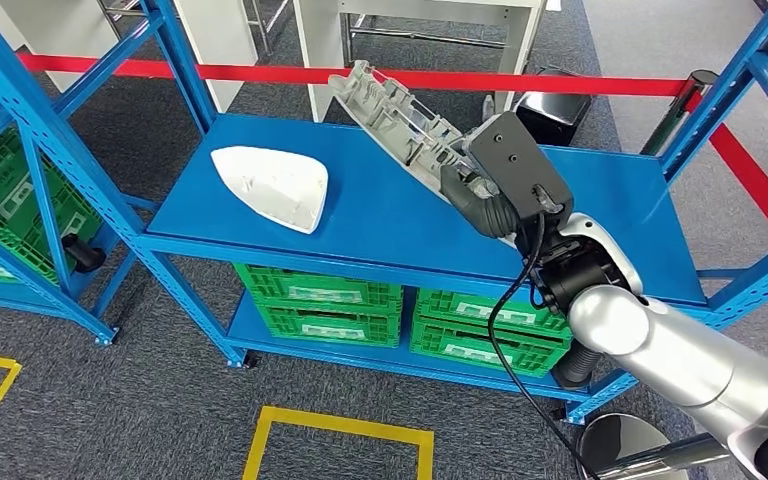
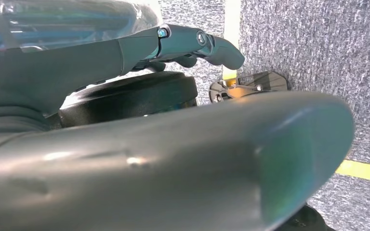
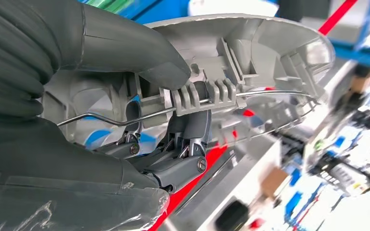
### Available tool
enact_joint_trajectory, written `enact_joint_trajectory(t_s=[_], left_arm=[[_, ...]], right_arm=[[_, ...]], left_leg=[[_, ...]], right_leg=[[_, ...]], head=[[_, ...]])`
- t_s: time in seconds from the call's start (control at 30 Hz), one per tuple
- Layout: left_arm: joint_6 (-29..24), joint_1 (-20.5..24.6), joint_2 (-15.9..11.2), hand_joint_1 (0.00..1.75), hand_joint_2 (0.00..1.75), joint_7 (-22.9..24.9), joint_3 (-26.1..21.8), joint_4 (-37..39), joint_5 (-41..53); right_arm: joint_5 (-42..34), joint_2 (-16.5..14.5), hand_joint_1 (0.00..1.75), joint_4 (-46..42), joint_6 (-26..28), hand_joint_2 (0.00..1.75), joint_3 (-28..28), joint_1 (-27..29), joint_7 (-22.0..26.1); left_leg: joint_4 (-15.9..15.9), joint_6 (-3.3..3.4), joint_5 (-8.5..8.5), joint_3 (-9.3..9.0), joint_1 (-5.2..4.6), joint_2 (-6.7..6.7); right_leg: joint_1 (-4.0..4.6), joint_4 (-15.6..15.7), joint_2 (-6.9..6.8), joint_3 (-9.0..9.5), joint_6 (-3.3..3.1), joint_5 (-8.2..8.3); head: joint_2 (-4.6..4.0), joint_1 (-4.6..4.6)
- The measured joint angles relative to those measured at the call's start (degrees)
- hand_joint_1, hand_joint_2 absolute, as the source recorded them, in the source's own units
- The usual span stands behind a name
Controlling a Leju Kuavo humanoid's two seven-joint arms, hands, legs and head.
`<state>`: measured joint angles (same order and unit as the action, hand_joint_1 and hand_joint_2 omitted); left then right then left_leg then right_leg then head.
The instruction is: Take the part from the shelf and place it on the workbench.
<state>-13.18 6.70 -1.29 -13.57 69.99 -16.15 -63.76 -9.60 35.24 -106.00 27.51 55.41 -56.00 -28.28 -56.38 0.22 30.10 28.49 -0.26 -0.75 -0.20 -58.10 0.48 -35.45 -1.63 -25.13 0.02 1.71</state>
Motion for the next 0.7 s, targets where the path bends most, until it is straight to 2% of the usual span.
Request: enact_joint_trajectory(t_s=[0.23, 0.37, 0.7], left_arm=[[0.04, 0.01, 0.00, 0.00, 0.00, -0.17, 0.00, 0.00, 0.07], [0.05, -0.02, 0.00, 0.00, 1.75, -0.43, 0.02, 0.01, 0.10], [0.15, 0.00, -0.01, 0.00, 1.75, -0.28, 0.09, 0.02, 0.89]], right_arm=[[-3.26, -0.39, 1.75, -4.98, -0.58, 1.75, 0.06, 0.34, 4.83], [-1.88, -0.72, 1.75, -8.11, -0.78, 1.75, 0.29, 0.51, 5.56], [0.60, -1.61, 1.75, -14.96, -0.90, 1.75, 0.37, 2.40, 8.84]], left_leg=[[0.04, 0.00, 0.00, 0.00, 0.00, 0.00], [0.05, 0.00, 0.00, 0.00, 0.00, -0.01], [0.05, 0.00, 0.00, 0.00, 0.00, -0.01]], right_leg=[[0.00, 0.01, -0.01, 0.00, 0.00, 0.00], [0.00, 0.01, -0.02, 0.00, 0.00, -0.01], [0.00, 0.04, -0.01, 0.00, 0.00, -0.01]], head=[[0.00, 0.01], [0.00, -0.01], [0.00, -0.01]])
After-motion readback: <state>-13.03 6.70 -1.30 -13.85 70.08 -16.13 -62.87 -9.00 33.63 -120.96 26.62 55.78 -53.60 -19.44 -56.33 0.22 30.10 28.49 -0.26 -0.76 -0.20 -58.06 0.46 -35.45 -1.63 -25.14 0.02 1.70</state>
